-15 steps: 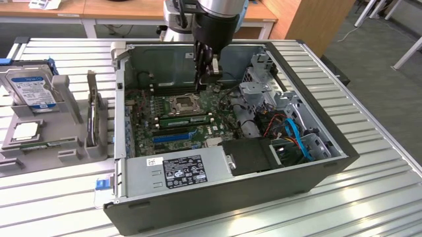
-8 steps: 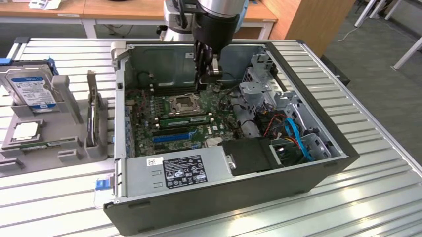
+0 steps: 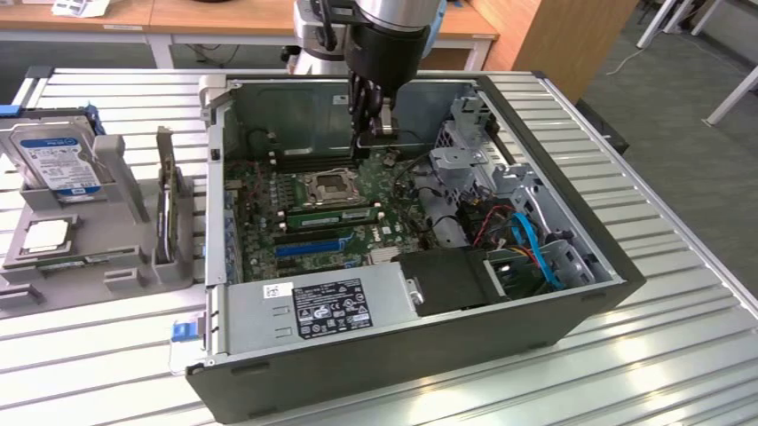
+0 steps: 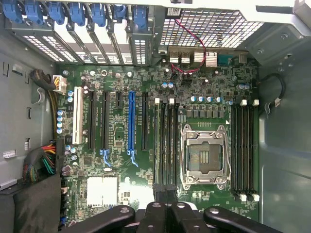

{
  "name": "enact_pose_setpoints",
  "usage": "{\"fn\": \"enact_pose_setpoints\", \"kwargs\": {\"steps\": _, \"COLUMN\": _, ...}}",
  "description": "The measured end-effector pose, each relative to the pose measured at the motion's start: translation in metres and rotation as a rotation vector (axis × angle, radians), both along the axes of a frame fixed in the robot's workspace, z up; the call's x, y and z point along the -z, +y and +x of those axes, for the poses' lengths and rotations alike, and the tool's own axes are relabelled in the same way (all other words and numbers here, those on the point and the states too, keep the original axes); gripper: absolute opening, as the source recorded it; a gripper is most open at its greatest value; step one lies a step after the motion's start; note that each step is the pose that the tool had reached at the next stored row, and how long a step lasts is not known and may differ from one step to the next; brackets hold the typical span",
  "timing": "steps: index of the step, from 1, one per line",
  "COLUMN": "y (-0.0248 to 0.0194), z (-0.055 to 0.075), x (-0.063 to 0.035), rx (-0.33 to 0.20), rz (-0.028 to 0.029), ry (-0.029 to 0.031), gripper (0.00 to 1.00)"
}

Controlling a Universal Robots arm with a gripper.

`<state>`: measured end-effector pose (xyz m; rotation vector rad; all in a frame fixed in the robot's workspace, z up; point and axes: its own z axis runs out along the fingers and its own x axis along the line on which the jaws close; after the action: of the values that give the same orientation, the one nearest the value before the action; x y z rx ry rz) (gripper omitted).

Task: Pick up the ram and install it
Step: 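Press down the ram until it locks into place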

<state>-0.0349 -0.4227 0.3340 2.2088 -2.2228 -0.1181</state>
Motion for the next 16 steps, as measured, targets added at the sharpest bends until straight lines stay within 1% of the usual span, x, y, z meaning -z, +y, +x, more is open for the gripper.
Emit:
{"fn": "enact_pose_setpoints", "kwargs": {"steps": 10, "y": 0.0000, "z": 0.001, "x": 0.0000, "rx": 0.000, "rz": 0.0000, "ry": 0.0000, "gripper": 0.10}}
{"fn": "enact_pose_setpoints", "kwargs": {"steps": 12, "y": 0.0000, "z": 0.004, "x": -0.0001, "rx": 0.000, "rz": -0.0001, "ry": 0.0001, "gripper": 0.10}}
{"fn": "enact_pose_setpoints", "kwargs": {"steps": 16, "y": 0.0000, "z": 0.015, "x": 0.0000, "rx": 0.000, "rz": -0.0001, "ry": 0.0001, "gripper": 0.10}}
